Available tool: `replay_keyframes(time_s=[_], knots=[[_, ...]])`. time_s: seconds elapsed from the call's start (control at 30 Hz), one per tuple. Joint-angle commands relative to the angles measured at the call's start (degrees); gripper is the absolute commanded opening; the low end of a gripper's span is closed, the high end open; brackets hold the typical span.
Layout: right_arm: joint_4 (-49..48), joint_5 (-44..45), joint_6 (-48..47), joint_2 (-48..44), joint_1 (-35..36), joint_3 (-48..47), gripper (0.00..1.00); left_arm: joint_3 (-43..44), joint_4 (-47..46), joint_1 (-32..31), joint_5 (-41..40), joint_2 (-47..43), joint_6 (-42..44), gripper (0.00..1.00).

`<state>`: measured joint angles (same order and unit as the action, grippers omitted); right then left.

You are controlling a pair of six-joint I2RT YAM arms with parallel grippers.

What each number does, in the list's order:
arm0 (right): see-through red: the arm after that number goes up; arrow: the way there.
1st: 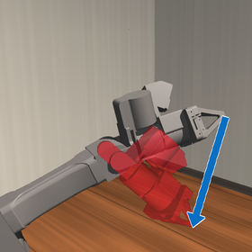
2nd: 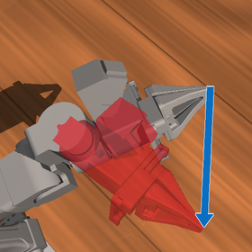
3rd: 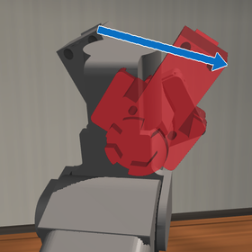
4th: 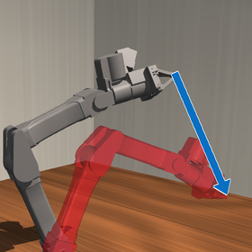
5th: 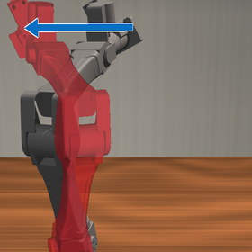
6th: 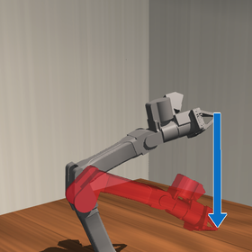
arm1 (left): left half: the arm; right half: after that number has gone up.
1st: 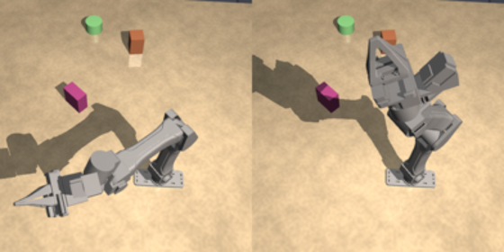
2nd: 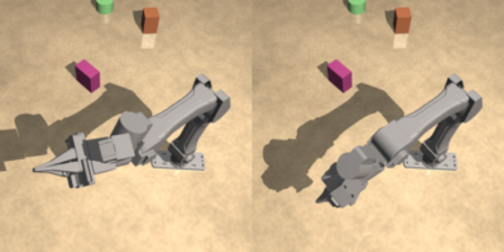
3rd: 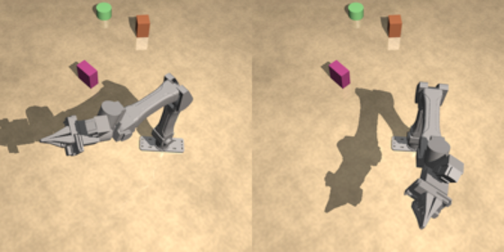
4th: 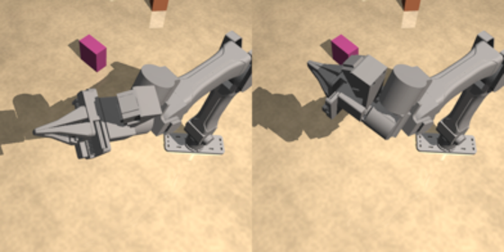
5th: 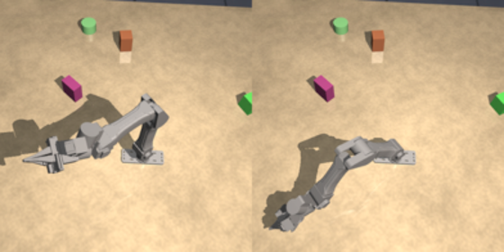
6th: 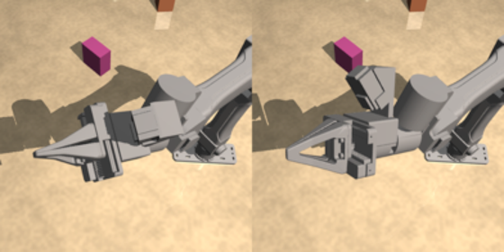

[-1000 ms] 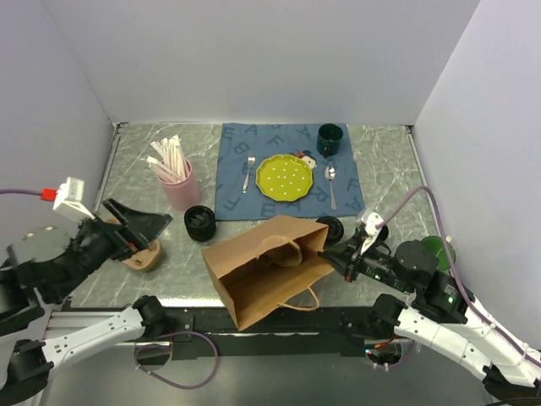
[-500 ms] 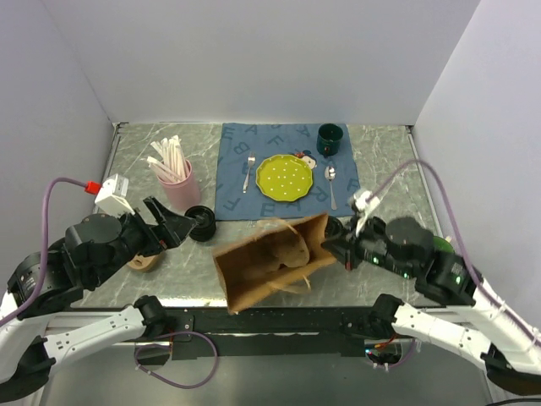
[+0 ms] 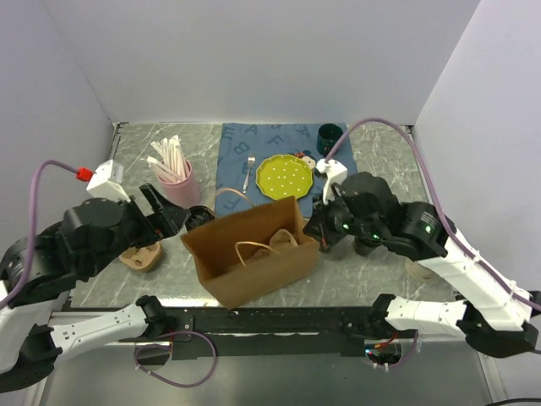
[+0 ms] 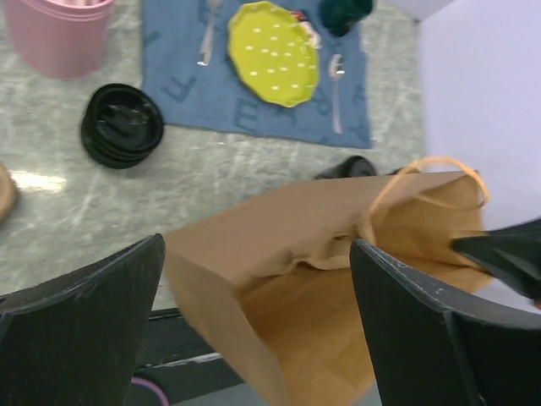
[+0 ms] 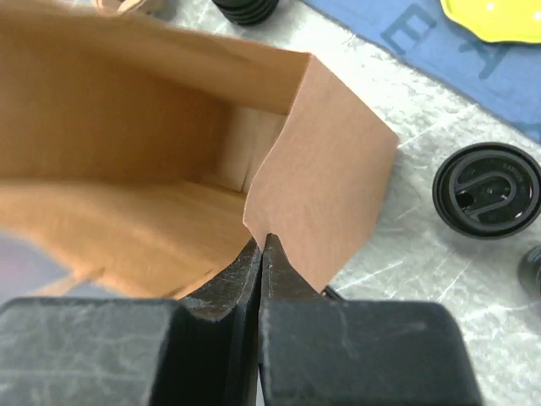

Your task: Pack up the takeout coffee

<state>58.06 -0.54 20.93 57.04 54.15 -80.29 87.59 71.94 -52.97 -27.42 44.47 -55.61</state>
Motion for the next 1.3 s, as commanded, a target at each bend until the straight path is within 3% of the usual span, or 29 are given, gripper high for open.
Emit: replay_keyframes(time_s=[0.0,0.1,0.2,0.27,0.43,0.57,0.7,0.87,1.1,1.27], knots=[[4.9,2.6,1.0,1.9,1.4,-6.2,0.0,0.6,5.6,-0.2,-3.2,2.0,0.2,0.96],[7.7,6.3,0.4,2.6,1.4,-8.7,0.0,-2.4,2.6,-0.2,-2.7,0.2,0.0,0.96],[7.9,5.7,-1.3,3.6,1.6,-4.6,0.0,-4.6,1.3,-0.2,-2.2,-1.0,-0.3,0.97],[12.1,9.5,-1.7,6.0,1.5,-13.4,0.0,-3.4,3.5,-0.2,-2.7,-0.6,-0.9,0.96],[15.8,7.5,0.5,11.0,1.7,-22.8,0.0,2.0,6.8,-0.2,-1.3,0.7,-0.5,0.97],[13.9,7.0,2.1,10.1,2.2,-16.9,0.0,2.8,6.6,-0.2,4.2,-1.0,-4.7,0.98],[13.2,8.4,2.7,9.8,2.2,-16.0,0.0,-1.5,6.5,-0.2,12.4,-2.6,-8.1,0.9],[13.3,9.9,4.7,9.9,2.3,-15.8,0.0,-5.9,6.6,-0.2,21.6,-3.1,-11.9,0.86],[10.8,9.8,5.8,8.2,2.3,-13.9,0.0,-5.7,6.2,-0.1,22.1,-2.5,-11.5,0.81],[9.2,8.6,5.5,7.9,2.3,-14.1,0.0,-7.2,0.8,-0.1,25.6,1.8,-8.2,0.74]])
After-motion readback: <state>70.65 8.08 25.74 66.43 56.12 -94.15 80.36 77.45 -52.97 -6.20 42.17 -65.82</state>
